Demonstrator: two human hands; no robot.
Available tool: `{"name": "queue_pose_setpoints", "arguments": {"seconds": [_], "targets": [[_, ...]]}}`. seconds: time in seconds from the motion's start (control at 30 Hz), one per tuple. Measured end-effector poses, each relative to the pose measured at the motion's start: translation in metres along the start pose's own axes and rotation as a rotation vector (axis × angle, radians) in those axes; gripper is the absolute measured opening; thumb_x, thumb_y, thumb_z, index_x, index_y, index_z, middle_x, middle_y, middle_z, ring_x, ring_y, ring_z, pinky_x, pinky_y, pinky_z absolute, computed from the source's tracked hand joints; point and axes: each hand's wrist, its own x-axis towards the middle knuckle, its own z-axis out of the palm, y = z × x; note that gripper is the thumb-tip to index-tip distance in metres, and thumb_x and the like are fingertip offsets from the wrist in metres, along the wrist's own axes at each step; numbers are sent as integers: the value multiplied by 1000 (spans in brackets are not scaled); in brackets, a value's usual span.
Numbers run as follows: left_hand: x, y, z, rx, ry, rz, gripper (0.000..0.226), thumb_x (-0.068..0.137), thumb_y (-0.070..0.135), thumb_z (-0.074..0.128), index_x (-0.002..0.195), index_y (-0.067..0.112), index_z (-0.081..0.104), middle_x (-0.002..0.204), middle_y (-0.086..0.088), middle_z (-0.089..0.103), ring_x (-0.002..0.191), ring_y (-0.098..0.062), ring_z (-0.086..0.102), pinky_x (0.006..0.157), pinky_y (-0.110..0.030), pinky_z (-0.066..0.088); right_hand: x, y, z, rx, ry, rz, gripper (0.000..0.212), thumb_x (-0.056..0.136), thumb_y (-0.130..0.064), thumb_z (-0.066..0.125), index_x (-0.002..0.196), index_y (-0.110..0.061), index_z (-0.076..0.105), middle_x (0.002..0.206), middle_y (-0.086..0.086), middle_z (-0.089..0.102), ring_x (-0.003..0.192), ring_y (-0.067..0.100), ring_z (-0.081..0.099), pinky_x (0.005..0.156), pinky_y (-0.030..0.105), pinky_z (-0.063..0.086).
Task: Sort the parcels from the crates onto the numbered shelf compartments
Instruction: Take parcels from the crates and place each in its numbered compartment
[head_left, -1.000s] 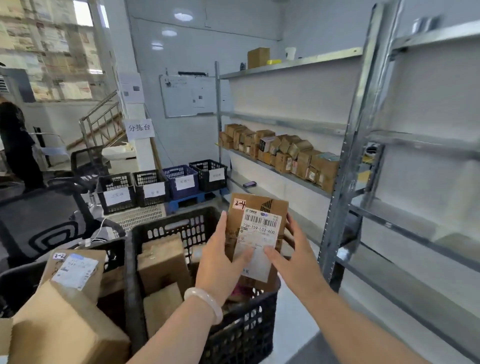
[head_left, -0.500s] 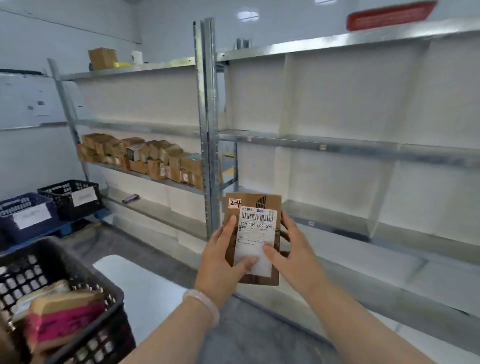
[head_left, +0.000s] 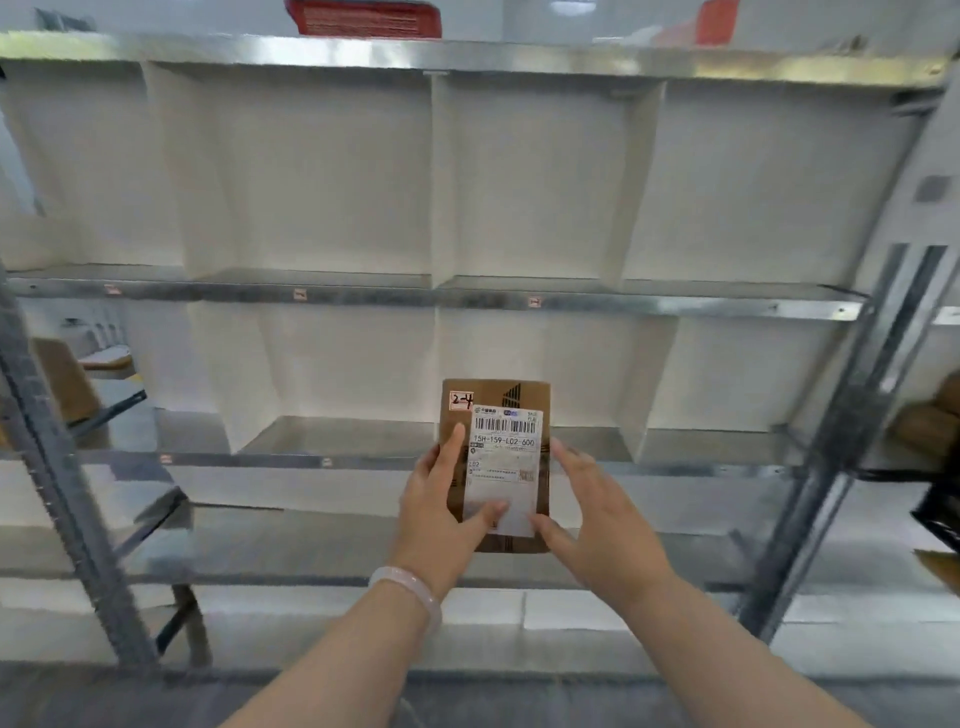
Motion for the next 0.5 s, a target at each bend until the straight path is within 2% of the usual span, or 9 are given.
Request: {"name": "queue_pose_setpoints", "arguments": {"seconds": [0.03,0.1,0.2,0.3,0.5], "targets": [[2,-3,1,18,-15,4,98,81,32,79,126,81,6,147,6,33,136,-14,33,115,-40,35,1,1,0,-33,-3,10,83,88,-52,58,151,-40,5,158,-16,18,144,7,18,114,27,21],[44,23,119,-44,-218,93,98,81,30,80,128,79,8,147,7,33,137,-14,33,114,-35,35,0,103,-36,-44,72,250,83,88,-53,58,151,-41,4,158,-16,17,144,6,19,113,26,22],[45,32,129,-68,-216,80,97,82,29,79,129,78,9,146,9,33,137,-12,34,114,-32,35,-4,115,-39,-76,78,238,83,88,-52,57,151,-40,4,158,-15,17,143,6,20,113,27,24],[51,24,154,-66,-222,101,100,81,30,80,132,78,9,144,9,34,136,-14,35,115,-41,38,-4,128,-40,-81,52,260,85,89,-51,57,151,-38,1,157,-15,18,142,7,21,114,29,24],[102,24,250,-113,-336,135,100,80,30,81,137,74,11,151,5,31,139,-13,33,117,-42,33,25,217,-50,-131,81,407,86,89,-52,57,151,-40,-2,159,-15,14,145,7,15,115,28,18]]}}
